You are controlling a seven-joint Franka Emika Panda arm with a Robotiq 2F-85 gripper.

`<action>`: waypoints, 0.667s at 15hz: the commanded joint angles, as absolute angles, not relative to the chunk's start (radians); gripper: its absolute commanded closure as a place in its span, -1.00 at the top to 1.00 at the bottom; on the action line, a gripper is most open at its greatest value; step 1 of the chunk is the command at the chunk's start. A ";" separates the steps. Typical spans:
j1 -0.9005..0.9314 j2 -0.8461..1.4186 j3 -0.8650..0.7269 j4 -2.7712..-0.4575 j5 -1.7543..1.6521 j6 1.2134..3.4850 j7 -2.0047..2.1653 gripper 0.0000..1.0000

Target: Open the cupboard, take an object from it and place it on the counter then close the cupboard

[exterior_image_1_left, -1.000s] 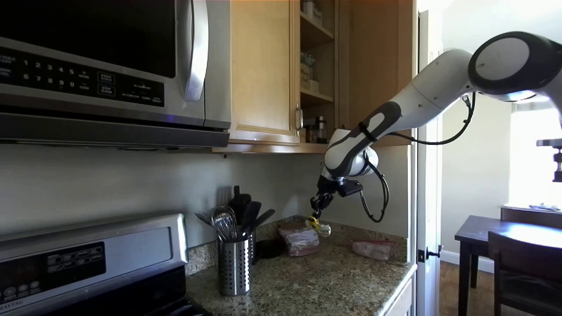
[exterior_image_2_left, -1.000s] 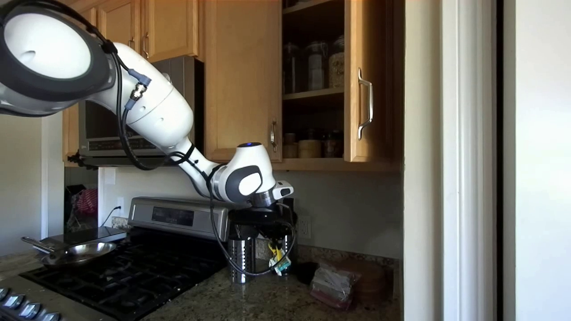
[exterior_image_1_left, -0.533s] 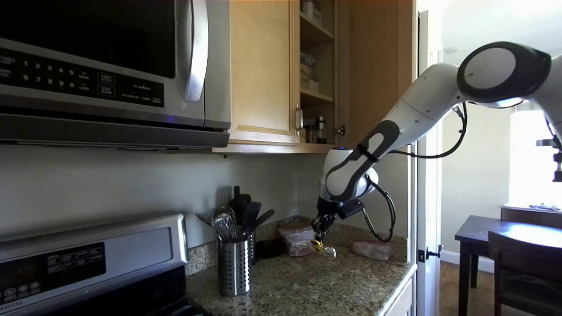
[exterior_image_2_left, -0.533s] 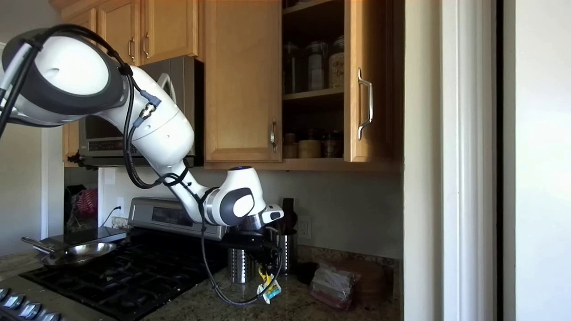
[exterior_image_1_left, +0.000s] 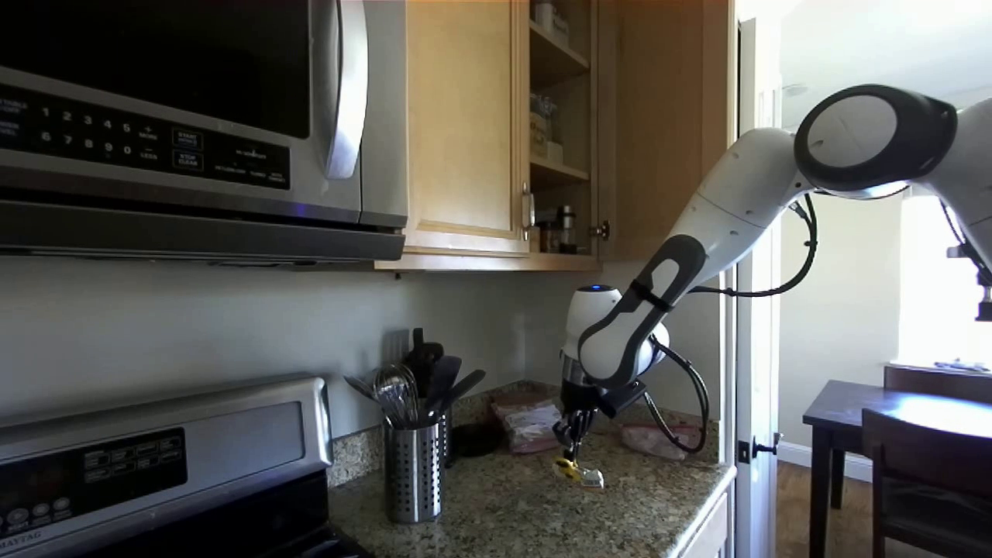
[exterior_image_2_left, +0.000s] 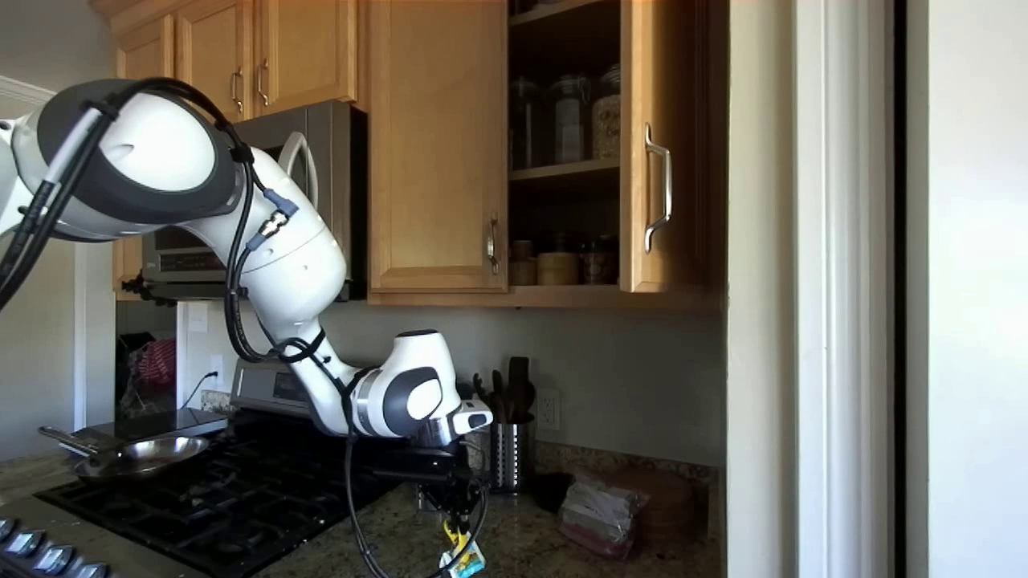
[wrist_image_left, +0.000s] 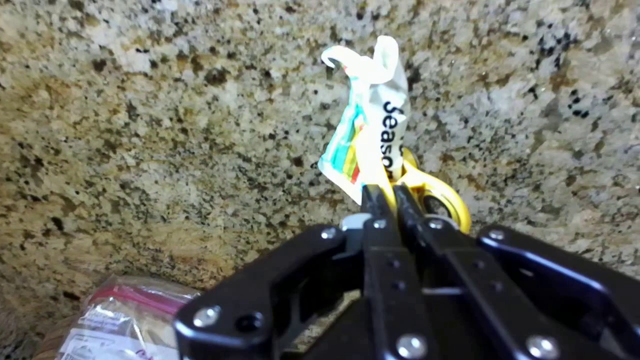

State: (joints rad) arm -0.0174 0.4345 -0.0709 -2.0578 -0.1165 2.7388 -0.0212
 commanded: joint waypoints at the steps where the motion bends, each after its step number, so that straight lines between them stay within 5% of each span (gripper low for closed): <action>1: 0.012 0.426 -0.102 -2.103 -0.173 2.782 0.003 -0.35; 3: 0.011 0.410 -0.102 -2.100 -0.188 2.769 -0.004 -0.28; 10: -0.027 0.254 -0.076 -2.048 -0.147 2.564 -0.045 0.61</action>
